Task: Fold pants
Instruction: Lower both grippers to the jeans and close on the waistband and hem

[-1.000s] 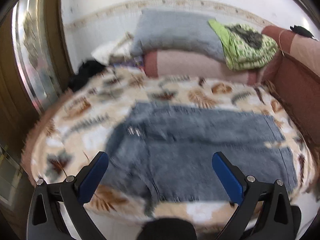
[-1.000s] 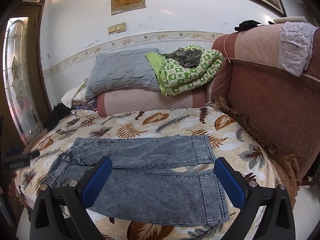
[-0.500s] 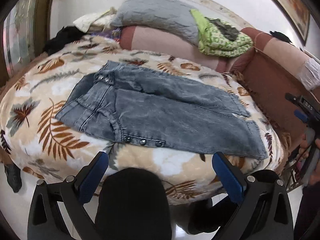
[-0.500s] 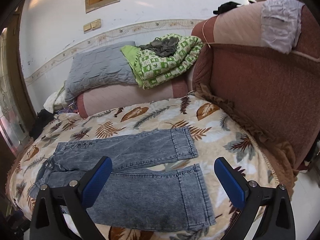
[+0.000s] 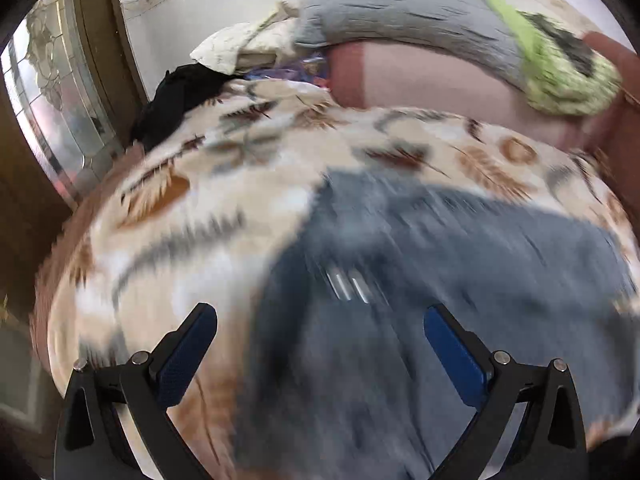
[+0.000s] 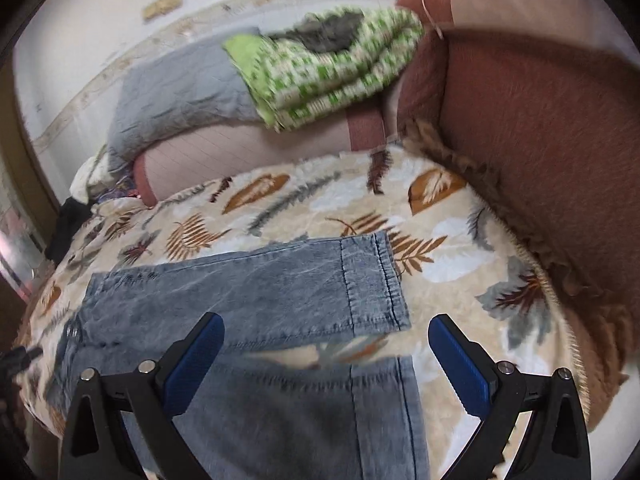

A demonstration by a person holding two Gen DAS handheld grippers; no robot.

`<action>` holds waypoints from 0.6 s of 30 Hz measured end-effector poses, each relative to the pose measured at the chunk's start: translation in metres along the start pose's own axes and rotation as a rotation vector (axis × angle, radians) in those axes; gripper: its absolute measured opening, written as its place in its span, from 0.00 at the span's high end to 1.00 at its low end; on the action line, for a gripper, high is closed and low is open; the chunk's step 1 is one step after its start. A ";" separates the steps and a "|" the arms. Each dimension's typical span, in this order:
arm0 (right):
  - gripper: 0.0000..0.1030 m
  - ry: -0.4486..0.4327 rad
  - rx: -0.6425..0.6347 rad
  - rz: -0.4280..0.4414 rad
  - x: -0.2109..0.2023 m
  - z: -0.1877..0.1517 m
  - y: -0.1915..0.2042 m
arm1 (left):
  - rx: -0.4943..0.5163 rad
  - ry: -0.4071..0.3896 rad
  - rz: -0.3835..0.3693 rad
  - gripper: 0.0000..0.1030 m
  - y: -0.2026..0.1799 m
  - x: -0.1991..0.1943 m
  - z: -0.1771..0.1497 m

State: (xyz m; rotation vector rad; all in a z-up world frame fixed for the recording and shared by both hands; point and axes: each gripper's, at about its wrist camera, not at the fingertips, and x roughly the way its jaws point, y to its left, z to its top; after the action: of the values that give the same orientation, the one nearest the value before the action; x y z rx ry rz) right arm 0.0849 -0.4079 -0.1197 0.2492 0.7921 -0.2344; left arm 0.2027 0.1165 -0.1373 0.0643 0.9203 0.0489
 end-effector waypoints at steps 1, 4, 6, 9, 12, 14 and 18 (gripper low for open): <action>0.00 0.019 0.012 0.000 0.011 0.007 -0.005 | -0.019 0.018 0.004 0.00 0.007 0.018 0.023; 0.00 0.087 0.040 -0.012 0.052 0.030 -0.022 | -0.086 0.084 -0.025 0.00 0.018 0.071 0.076; 0.00 0.106 0.068 -0.008 0.077 0.047 -0.034 | -0.098 0.118 -0.019 0.00 0.012 0.102 0.098; 0.00 0.114 0.092 -0.010 0.105 0.068 -0.046 | -0.100 0.192 -0.068 0.00 -0.005 0.148 0.121; 0.00 0.135 0.116 0.007 0.134 0.086 -0.061 | -0.098 0.265 -0.071 0.05 -0.019 0.185 0.128; 0.00 0.168 0.134 0.024 0.153 0.093 -0.070 | -0.071 0.310 -0.086 0.29 -0.030 0.205 0.126; 0.00 0.191 0.190 0.048 0.182 0.100 -0.087 | -0.038 0.293 -0.153 0.61 -0.041 0.217 0.129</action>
State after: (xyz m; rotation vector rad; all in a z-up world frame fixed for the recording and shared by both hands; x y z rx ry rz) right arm 0.2497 -0.5410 -0.1956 0.4742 0.9533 -0.2435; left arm 0.4372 0.0860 -0.2351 -0.0500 1.2145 -0.0685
